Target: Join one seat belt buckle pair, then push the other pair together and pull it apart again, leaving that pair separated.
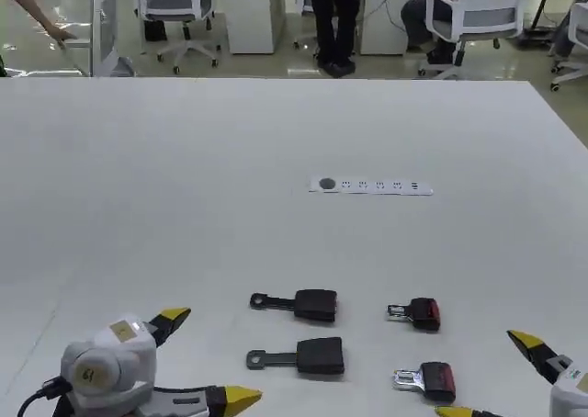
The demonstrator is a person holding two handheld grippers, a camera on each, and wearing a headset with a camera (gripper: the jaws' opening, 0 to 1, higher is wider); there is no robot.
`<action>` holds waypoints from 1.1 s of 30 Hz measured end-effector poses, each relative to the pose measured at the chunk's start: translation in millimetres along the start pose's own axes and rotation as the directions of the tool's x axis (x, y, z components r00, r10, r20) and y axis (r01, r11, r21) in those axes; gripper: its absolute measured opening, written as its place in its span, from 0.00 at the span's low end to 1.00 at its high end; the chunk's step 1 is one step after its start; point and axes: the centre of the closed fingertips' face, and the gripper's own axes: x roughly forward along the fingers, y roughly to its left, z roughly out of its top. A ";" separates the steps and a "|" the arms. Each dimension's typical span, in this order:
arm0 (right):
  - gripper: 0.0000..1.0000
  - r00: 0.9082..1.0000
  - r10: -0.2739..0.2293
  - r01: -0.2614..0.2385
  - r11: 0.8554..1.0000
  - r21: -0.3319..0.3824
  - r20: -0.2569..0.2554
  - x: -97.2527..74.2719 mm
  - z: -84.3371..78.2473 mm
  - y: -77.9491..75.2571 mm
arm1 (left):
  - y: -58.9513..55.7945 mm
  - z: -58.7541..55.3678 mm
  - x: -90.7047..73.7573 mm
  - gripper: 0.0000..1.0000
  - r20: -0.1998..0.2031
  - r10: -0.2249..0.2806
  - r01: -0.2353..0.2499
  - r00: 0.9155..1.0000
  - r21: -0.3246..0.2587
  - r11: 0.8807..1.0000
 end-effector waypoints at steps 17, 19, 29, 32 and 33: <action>0.90 1.000 0.012 -0.012 1.000 0.001 -0.010 3.4 -0.5 1.4 | -3.7 -1.9 -0.4 1.00 -0.015 -0.007 0.007 1.000 0.006 1.000; 0.90 1.000 0.015 -0.015 1.000 0.001 -0.010 3.7 -0.3 2.0 | -2.8 -1.5 0.3 1.00 -0.014 -0.007 0.007 1.000 0.006 1.000; 0.90 1.000 0.019 -0.019 1.000 0.010 -0.013 8.9 -2.3 0.9 | -3.1 2.6 4.1 1.00 -0.017 -0.008 0.008 1.000 0.008 1.000; 0.90 1.000 0.019 -0.018 1.000 0.011 -0.013 10.8 -3.9 0.3 | 0.2 1.1 5.3 1.00 -0.016 -0.007 0.007 1.000 0.006 1.000; 0.90 1.000 0.019 -0.018 1.000 0.012 -0.013 11.1 -3.9 0.3 | 0.6 1.1 5.6 1.00 -0.016 -0.006 0.006 1.000 0.006 1.000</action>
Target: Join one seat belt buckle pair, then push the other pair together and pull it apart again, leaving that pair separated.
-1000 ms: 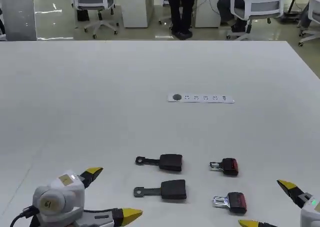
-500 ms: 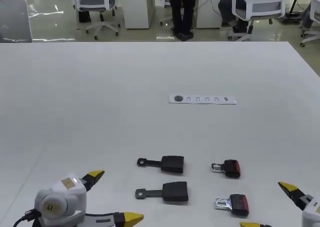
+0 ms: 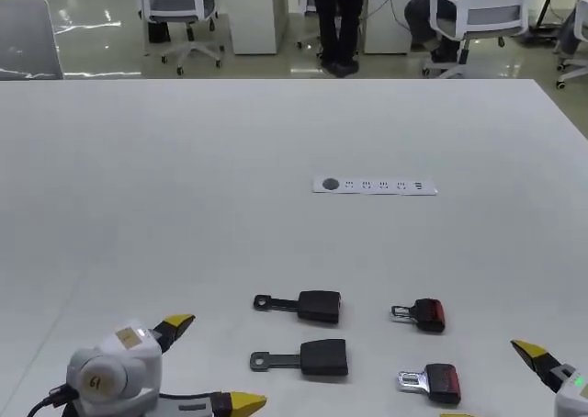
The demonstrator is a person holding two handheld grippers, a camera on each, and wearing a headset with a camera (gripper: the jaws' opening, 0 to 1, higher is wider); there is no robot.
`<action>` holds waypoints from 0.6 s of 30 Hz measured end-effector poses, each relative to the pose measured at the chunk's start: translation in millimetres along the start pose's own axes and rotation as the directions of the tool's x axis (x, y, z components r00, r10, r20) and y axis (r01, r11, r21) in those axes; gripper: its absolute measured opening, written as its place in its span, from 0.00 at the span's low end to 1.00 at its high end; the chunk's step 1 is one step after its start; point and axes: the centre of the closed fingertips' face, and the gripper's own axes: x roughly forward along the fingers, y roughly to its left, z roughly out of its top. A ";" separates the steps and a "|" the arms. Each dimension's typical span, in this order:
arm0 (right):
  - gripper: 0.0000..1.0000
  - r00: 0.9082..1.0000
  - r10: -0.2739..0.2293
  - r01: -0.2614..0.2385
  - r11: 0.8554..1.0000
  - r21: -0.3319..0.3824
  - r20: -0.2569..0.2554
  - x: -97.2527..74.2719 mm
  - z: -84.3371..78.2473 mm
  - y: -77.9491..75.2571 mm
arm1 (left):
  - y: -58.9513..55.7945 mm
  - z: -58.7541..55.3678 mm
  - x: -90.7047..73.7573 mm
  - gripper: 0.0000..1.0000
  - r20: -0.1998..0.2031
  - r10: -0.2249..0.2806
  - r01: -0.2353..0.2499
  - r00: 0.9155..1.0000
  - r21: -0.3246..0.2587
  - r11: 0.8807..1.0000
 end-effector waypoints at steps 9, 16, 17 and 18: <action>0.90 1.000 -0.003 0.003 1.000 0.007 0.004 1.2 2.4 -4.8 | 4.0 -0.5 1.6 1.00 0.001 0.007 -0.007 1.000 -0.003 1.000; 0.90 1.000 -0.002 0.002 1.000 0.011 0.002 4.0 1.0 -7.6 | 7.9 -3.3 4.2 1.00 -0.002 0.005 -0.005 1.000 -0.005 1.000; 0.90 1.000 -0.001 0.001 1.000 0.011 0.001 4.5 0.5 -8.0 | 8.0 -3.3 4.6 1.00 -0.002 0.005 -0.005 1.000 -0.005 1.000; 0.90 1.000 0.000 0.000 1.000 0.012 0.001 5.2 0.1 -8.5 | 7.9 -3.5 5.5 1.00 -0.003 0.004 -0.004 1.000 -0.005 1.000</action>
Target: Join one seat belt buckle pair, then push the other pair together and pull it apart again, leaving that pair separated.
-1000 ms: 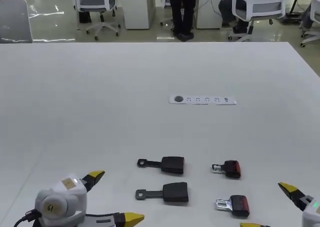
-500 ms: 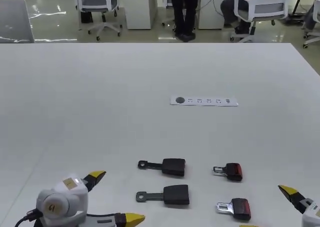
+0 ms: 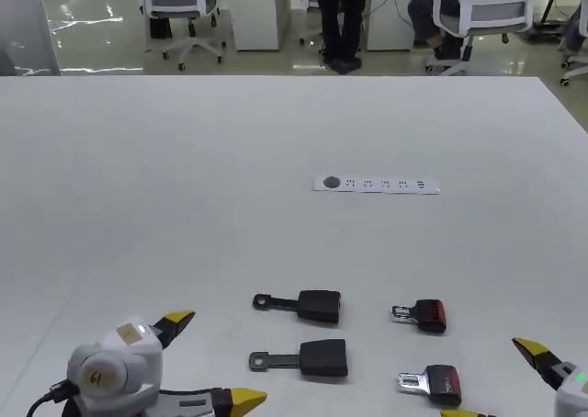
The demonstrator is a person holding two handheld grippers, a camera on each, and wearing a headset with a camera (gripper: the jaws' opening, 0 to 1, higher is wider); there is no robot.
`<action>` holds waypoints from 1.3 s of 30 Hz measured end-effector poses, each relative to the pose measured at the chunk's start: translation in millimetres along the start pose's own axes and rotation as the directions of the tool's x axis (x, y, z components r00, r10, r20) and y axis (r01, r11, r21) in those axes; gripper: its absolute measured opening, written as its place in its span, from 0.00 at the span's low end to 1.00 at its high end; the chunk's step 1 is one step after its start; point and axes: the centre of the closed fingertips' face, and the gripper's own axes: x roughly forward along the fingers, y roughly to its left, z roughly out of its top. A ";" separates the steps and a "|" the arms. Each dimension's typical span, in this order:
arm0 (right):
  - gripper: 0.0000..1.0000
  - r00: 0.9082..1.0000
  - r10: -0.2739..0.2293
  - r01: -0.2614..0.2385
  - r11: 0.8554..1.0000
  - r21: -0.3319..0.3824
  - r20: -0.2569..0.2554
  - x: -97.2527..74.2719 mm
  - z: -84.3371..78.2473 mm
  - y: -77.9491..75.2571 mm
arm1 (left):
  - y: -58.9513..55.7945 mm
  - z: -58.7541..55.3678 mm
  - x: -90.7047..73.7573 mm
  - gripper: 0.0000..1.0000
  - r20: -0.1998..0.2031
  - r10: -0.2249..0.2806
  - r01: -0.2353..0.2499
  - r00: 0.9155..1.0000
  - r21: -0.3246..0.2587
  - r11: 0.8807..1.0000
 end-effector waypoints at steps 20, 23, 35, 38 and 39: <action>0.90 1.000 0.003 -0.002 1.000 0.009 -0.013 8.0 1.4 -5.8 | -5.8 4.0 16.4 1.00 -0.022 -0.026 0.026 0.999 0.012 1.000; 0.90 1.000 0.003 -0.003 1.000 0.010 -0.010 9.5 3.8 -6.8 | -1.7 2.5 20.4 1.00 -0.022 -0.032 0.033 0.999 0.014 0.999; 0.89 0.999 0.021 -0.021 1.000 0.009 -0.027 15.8 0.6 -10.7 | -5.8 1.4 35.5 1.00 -0.037 -0.063 0.064 0.997 0.026 0.998; 0.89 0.999 0.024 -0.024 1.000 0.011 -0.030 17.0 -0.1 -11.5 | -7.9 0.9 36.9 1.00 -0.043 -0.071 0.073 0.997 0.028 0.997; 0.89 0.999 0.027 -0.027 1.000 0.013 -0.028 17.6 -0.4 -11.2 | -7.6 0.1 36.8 1.00 -0.044 -0.072 0.074 0.996 0.028 0.997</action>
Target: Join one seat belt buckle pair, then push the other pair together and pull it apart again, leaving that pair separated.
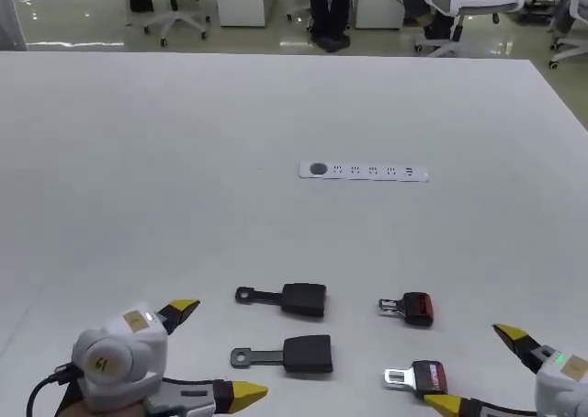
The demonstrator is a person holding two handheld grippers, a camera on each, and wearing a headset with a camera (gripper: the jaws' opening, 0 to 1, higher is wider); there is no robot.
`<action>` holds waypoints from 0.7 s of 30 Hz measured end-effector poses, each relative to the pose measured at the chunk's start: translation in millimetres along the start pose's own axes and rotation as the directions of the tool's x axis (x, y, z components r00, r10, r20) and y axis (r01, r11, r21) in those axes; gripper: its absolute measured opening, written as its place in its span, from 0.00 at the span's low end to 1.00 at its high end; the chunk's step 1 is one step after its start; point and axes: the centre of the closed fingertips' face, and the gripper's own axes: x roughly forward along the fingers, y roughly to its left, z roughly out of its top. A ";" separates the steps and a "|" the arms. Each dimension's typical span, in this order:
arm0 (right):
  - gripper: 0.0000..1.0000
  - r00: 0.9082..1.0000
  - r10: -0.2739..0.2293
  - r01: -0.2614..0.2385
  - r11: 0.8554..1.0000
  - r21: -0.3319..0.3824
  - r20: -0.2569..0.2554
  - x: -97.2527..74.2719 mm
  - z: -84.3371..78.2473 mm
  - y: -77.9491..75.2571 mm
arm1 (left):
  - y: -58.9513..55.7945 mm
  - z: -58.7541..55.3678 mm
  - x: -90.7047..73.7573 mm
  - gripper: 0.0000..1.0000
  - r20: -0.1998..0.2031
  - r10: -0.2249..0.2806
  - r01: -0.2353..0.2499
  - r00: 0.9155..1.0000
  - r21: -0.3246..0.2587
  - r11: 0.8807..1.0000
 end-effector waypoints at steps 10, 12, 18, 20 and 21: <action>0.88 0.999 0.033 -0.033 0.999 -0.001 -0.024 9.2 -7.0 2.5 | 1.4 -4.7 9.2 1.00 -0.016 -0.017 0.017 1.000 -0.001 1.000; 0.87 0.999 0.040 -0.040 0.999 0.003 -0.026 11.9 -9.3 2.6 | -2.1 -3.0 10.7 1.00 -0.017 -0.026 0.026 1.000 -0.005 1.000; 0.86 0.997 0.066 -0.066 0.998 0.001 -0.047 17.3 -14.9 5.3 | -4.7 -7.5 17.7 1.00 -0.040 -0.045 0.045 0.998 0.006 0.999; 0.86 0.996 0.074 -0.074 0.997 -0.002 -0.055 19.0 -16.6 6.0 | -5.3 -8.4 20.2 1.00 -0.042 -0.049 0.050 0.998 0.005 0.999; 0.86 0.995 0.078 -0.078 0.997 -0.003 -0.058 19.2 -16.3 6.5 | -5.5 -8.9 21.2 1.00 -0.042 -0.052 0.052 0.998 0.004 0.999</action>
